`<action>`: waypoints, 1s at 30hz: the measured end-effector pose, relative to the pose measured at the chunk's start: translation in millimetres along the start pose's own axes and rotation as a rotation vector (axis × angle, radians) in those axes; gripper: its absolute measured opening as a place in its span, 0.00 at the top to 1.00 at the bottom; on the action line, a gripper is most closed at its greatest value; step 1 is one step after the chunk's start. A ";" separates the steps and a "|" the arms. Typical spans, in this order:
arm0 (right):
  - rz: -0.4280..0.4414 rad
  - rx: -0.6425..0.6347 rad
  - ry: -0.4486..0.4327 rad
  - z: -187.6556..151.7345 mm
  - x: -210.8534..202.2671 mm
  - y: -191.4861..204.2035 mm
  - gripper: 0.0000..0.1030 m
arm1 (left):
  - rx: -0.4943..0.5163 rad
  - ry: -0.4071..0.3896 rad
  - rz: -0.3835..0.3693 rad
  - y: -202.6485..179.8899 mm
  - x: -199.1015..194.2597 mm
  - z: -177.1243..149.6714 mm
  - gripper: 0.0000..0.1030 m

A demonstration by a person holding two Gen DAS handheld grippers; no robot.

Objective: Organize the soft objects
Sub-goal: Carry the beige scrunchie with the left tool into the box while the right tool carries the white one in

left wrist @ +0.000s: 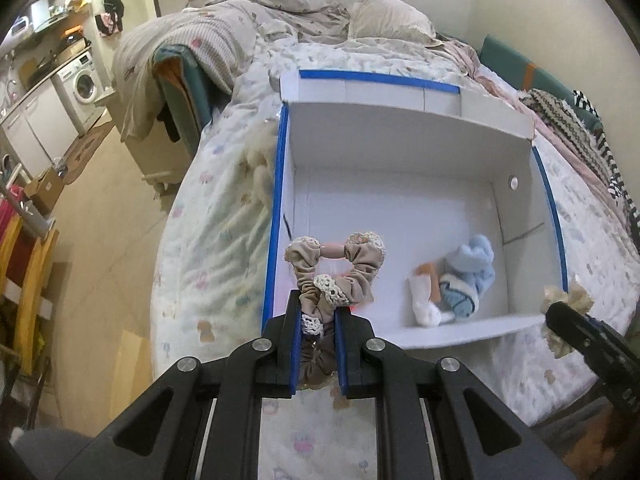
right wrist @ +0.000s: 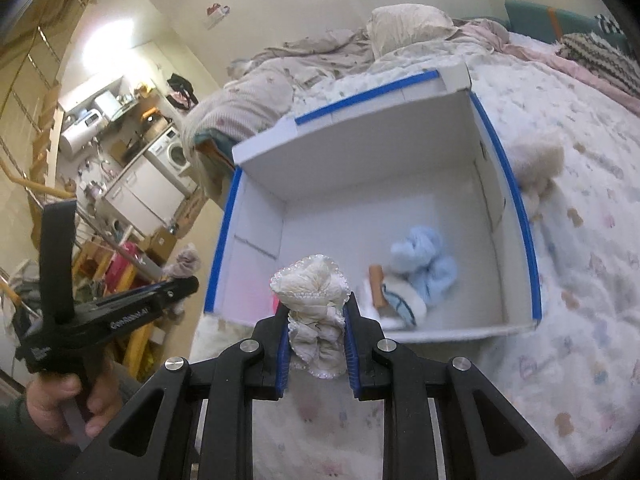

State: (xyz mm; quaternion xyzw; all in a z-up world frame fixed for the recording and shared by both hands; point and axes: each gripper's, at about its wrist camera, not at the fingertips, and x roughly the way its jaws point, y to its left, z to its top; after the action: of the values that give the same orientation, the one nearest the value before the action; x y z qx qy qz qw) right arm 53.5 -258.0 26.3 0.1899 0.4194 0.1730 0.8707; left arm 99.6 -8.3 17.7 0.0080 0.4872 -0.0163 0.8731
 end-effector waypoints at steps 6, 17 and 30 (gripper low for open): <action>0.012 0.035 -0.017 28.5 1.5 -4.9 0.76 | 0.015 -0.026 -0.014 -8.0 8.9 27.6 0.88; -0.050 0.025 0.009 49.3 41.5 -20.3 0.76 | 0.040 -0.008 -0.064 -28.8 49.7 51.0 0.88; -0.128 0.055 0.125 33.8 89.9 -38.8 0.76 | 0.055 0.046 -0.067 -36.7 104.1 34.2 0.87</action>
State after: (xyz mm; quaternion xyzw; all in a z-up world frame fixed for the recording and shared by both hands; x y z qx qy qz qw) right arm 138.9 -256.6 -32.5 0.1754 0.4886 0.1169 0.8467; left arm 182.0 -48.2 -52.8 0.0161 0.5066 -0.0588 0.8600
